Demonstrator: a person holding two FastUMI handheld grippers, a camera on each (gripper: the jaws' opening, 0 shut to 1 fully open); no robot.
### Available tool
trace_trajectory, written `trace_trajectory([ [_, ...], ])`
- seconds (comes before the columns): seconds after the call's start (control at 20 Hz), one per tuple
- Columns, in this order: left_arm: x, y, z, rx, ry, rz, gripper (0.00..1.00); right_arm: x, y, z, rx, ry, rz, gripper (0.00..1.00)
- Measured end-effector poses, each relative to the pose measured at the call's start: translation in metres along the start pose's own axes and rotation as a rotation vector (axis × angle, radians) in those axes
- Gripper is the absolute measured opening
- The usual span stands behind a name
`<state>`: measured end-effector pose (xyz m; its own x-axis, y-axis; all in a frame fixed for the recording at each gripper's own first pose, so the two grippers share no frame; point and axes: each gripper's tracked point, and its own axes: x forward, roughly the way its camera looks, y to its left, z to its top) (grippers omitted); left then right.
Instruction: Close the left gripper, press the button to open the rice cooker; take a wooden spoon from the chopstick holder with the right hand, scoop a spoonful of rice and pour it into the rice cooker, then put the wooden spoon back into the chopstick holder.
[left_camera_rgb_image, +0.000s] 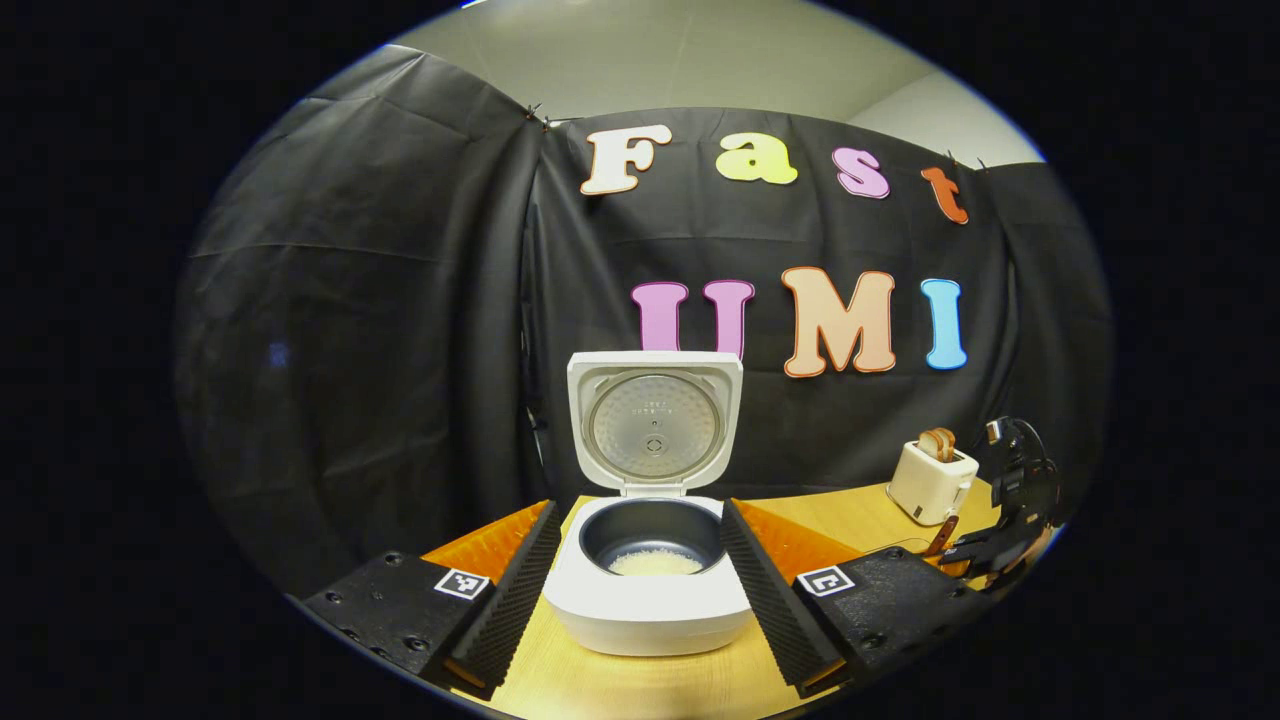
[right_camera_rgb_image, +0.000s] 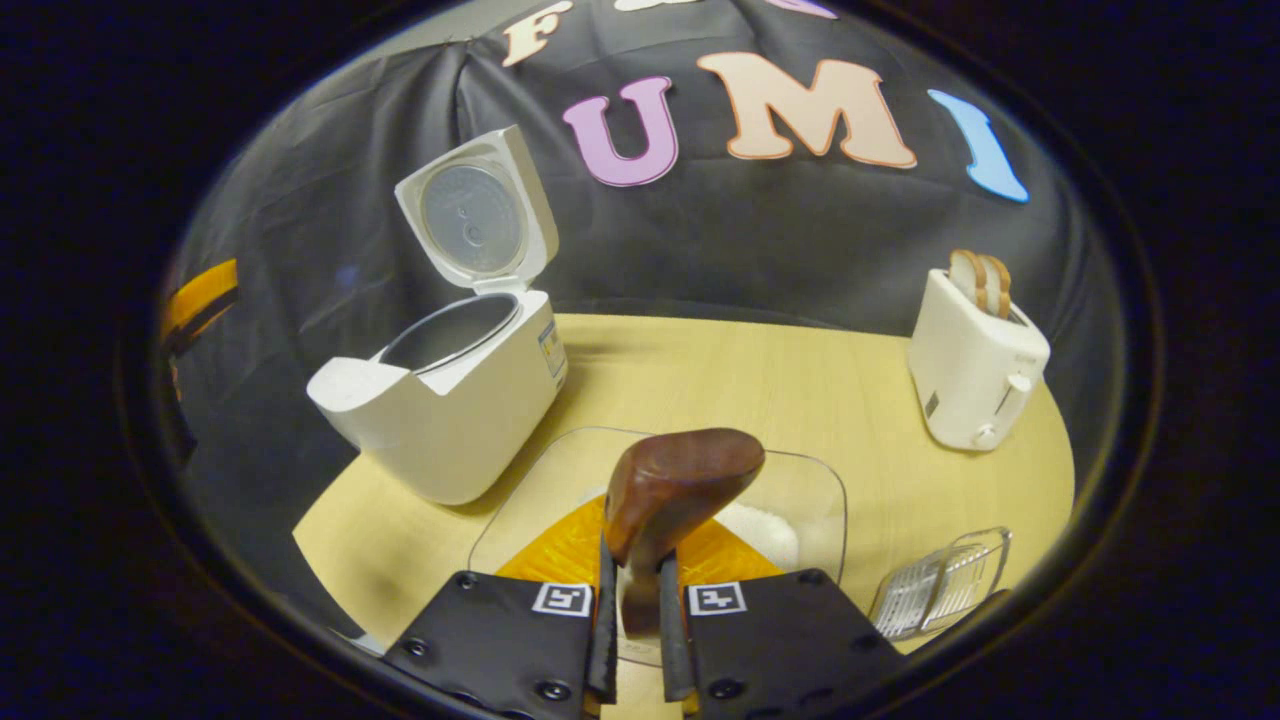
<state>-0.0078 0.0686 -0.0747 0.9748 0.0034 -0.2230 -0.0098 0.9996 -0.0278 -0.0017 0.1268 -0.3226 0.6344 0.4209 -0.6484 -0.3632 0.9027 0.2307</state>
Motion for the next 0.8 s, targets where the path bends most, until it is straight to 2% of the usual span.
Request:
trace_trajectory([
  [0.3, 0.003, 0.007, 0.005, -0.004, -0.015, -0.016, 0.95, 0.002, -0.001, -0.010, 0.281, 0.015, -0.014, 0.21],
  [0.55, 0.003, 0.007, 0.006, -0.012, -0.024, -0.024, 0.95, 0.002, 0.015, -0.008, 0.239, -0.020, -0.066, 0.21],
  [0.65, 0.001, 0.005, 0.005, -0.020, -0.023, -0.029, 0.97, 0.002, 0.026, -0.007, 0.198, -0.028, -0.070, 0.20],
  [0.7, 0.000, 0.005, 0.005, -0.020, -0.023, -0.030, 0.95, 0.003, 0.032, -0.007, 0.188, -0.032, -0.071, 0.18],
  [0.8, -0.002, 0.006, 0.004, -0.019, -0.025, -0.028, 0.97, 0.005, 0.037, -0.008, 0.199, -0.027, -0.065, 0.19],
])
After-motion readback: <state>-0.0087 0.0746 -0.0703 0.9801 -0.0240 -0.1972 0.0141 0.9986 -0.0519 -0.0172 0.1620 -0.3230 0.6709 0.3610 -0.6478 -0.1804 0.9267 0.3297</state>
